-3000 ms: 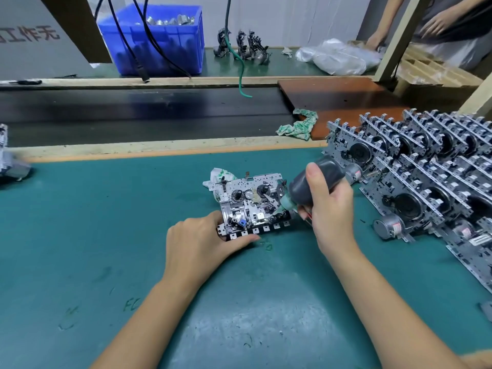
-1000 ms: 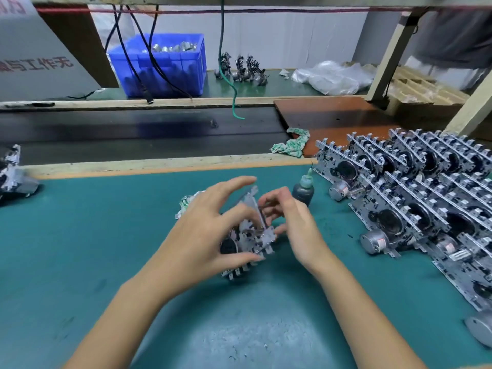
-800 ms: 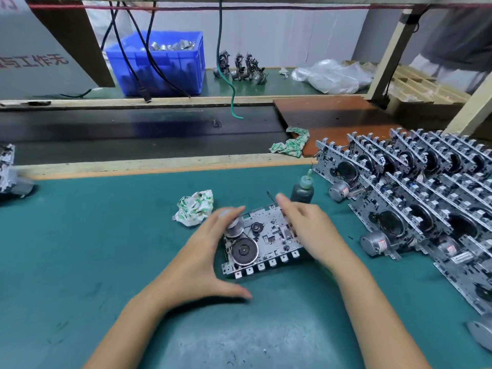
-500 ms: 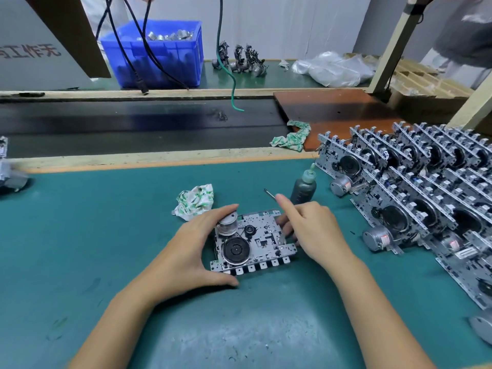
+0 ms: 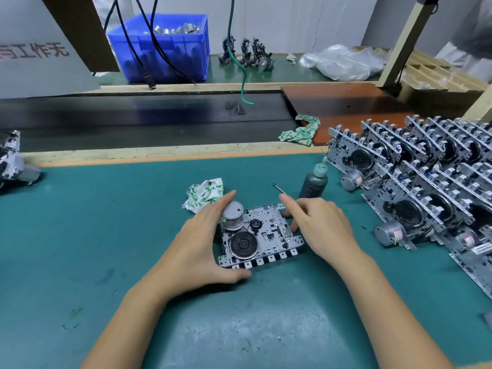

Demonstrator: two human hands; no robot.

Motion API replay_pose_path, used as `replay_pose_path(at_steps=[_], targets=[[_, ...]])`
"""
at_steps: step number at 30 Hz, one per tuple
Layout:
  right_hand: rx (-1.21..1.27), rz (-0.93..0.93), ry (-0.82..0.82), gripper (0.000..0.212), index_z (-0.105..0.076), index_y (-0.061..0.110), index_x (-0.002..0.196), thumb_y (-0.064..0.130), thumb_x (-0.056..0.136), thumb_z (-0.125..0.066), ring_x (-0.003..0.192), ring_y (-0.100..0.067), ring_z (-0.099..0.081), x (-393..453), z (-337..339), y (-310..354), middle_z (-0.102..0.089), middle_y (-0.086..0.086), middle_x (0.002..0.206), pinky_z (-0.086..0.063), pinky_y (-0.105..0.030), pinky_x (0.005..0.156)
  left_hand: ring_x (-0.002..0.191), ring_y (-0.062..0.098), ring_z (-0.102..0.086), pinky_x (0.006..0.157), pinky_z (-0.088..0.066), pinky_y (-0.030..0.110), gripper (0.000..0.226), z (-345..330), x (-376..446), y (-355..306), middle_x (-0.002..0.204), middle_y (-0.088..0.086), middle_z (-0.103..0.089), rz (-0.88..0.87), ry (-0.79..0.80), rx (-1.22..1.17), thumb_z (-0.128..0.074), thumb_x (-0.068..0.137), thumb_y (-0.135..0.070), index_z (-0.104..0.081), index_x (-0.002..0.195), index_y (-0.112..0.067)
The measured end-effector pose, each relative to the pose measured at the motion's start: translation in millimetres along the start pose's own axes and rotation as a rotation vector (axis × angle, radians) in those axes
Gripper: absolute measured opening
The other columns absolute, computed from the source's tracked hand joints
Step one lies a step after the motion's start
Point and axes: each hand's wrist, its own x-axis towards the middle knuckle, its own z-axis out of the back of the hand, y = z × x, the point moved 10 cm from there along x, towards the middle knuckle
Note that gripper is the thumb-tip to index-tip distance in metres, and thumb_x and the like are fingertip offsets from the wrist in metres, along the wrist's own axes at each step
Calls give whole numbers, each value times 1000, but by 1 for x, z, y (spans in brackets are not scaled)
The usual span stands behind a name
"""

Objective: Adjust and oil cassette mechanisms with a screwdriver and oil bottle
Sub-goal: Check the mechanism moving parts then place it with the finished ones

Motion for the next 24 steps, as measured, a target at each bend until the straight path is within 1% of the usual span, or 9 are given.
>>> replay_pose_path(at_steps=[2,4,8,10,14,17,19,21,24], targets=[[9,-5,8,63,-70,22,80,67,88,-27,79,-21,-60,0,0,-1,-68,5,67,-47,-33,72,134,-11,-24,109,-26,21,114,-1,-1,4,139,-43,-18,7,33,-47,-81,47,-60,-7,132,-66],[9,-3,19,63,-69,22,82,68,88,-27,81,-22,-60,0,-2,0,-69,3,69,-48,-34,75,135,-9,-25,109,-28,22,114,0,-1,9,139,-45,-18,32,35,-77,-81,45,-64,-6,131,-71],[-5,-5,26,62,-68,25,85,69,86,-25,83,-24,-59,-1,-3,1,-69,3,73,-48,-34,74,133,-16,-22,102,-21,2,113,-1,-1,9,138,-48,-17,7,26,-87,-80,48,-63,-7,134,-68],[-5,-6,25,61,-68,25,85,68,87,-25,82,-25,-59,-2,-3,1,-69,3,73,-46,-34,71,131,-16,-26,100,-23,0,110,-1,-1,12,138,-46,-23,21,25,-112,-80,49,-62,-12,134,-65],[-18,-4,22,60,-68,25,85,68,88,-26,81,-25,-58,-2,-3,2,-68,2,73,-42,-33,66,133,-15,-24,105,-24,6,114,-2,0,11,140,-44,-21,24,28,-123,-82,46,-61,-11,136,-64],[-23,-1,27,60,-68,26,85,69,87,-25,80,-24,-58,-2,-4,2,-67,3,73,-42,-33,66,127,-11,-34,106,-33,18,99,2,1,4,135,-39,-31,13,-23,-46,-76,49,-56,-19,130,-62],[-28,1,31,60,-67,26,85,69,86,-25,80,-25,-58,-2,-4,3,-67,4,73,-41,-33,65,126,-8,-36,106,-35,25,96,3,1,3,134,-38,-32,10,-22,-24,-75,49,-55,-21,128,-60],[-27,1,32,60,-67,26,85,69,86,-25,81,-24,-58,-2,-4,3,-67,4,73,-41,-33,66,130,-13,-27,108,-27,17,106,1,1,5,135,-46,-22,-2,9,-33,-80,47,-58,-16,131,-61],[-23,-4,36,58,-67,27,87,68,87,-25,80,-24,-58,-2,-5,2,-66,4,72,-42,-33,66,129,-20,-20,102,-18,1,114,0,0,9,131,-54,-15,-6,34,-36,-87,45,-59,-12,130,-67]])
